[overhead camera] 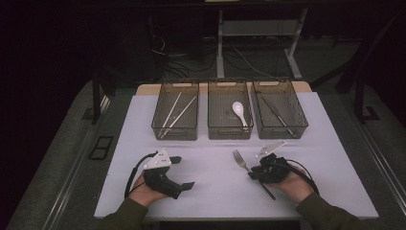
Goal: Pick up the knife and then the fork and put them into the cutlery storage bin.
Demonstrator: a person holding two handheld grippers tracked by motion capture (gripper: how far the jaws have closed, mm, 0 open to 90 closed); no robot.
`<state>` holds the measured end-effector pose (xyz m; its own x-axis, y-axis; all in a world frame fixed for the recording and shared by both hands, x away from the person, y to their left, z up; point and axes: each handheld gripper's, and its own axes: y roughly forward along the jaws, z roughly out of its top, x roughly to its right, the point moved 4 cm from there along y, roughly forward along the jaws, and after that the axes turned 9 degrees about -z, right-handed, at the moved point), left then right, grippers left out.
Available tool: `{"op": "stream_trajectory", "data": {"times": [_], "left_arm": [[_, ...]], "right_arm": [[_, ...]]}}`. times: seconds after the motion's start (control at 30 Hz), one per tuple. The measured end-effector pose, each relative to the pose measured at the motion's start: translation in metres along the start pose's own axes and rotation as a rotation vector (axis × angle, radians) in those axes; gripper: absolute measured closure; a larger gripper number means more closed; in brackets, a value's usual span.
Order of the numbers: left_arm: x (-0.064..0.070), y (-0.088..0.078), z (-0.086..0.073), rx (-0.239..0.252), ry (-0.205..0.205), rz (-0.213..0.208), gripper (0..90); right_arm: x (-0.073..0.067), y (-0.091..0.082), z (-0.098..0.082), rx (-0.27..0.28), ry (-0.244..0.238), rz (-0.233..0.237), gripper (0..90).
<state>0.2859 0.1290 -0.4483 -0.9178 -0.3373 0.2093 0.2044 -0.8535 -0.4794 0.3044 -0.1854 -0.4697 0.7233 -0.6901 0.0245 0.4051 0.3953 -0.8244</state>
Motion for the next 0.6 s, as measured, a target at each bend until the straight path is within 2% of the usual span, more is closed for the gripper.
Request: {"op": "stream_trajectory", "data": {"times": [0.23,0.43,0.6], "left_arm": [[0.0001,0.0000,0.0000,-0.004,0.002,-0.001,0.0],[0.0004,-0.0002,0.0005,0.001,0.002,-0.002,0.0],[0.0000,-0.0003,0.0003,0.003,0.000,-0.002,0.0]], "right_arm": [[-0.0017,0.0007,0.0010,-0.009,-0.015,-0.019,79.0],[0.0004,0.0003,0.0021,-0.021,-0.028,-0.012,84.1],[0.0015,0.0005,0.0022,-0.021,-0.044,0.001,84.0]]}}
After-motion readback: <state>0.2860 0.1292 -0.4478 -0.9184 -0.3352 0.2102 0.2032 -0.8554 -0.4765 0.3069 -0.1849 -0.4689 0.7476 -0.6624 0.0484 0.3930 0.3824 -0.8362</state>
